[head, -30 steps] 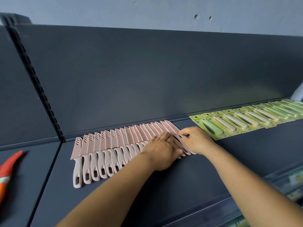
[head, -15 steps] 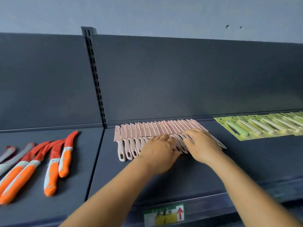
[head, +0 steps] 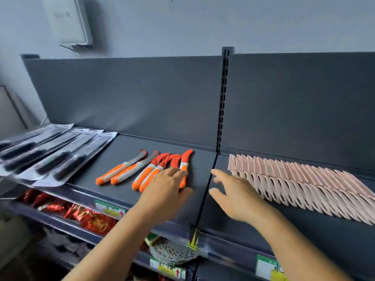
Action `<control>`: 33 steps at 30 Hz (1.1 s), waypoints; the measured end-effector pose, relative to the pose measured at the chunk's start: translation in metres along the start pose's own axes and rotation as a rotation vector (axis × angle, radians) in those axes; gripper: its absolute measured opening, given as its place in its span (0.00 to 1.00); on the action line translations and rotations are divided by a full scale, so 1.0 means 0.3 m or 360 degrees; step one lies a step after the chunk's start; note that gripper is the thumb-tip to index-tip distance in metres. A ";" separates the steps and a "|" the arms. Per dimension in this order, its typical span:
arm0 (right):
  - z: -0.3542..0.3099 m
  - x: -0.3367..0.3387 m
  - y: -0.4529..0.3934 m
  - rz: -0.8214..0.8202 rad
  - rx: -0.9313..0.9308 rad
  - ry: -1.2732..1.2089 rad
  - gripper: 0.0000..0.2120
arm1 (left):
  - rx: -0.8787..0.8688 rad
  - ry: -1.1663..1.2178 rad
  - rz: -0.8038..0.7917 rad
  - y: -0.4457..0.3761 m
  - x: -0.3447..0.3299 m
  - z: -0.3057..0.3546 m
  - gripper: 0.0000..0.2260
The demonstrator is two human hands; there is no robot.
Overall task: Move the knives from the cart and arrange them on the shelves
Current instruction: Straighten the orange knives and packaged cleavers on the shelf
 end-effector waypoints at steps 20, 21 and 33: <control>-0.590 -0.360 -0.395 -0.0078 -0.0102 0.0306 0.34 | -0.0298 0.0234 -0.0429 0.014 0.021 -0.694 0.21; -0.590 -0.376 -0.412 -0.0085 -0.0147 0.0367 0.34 | -0.0318 0.0232 -0.0454 0.009 0.014 -0.698 0.21; -0.540 -0.348 -0.505 -0.0095 -0.0277 0.0406 0.24 | -0.0243 0.0247 -0.0633 -0.127 -0.057 -0.667 0.25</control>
Point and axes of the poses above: each hand's wrist, its own y-axis away from the middle knuckle, its own x-axis out of the back of the hand, z = x × y, the point moved 8 cm from there along -y, towards the middle knuckle, and after that the axes turned 7 degrees about -z, right-handed, at the moved point
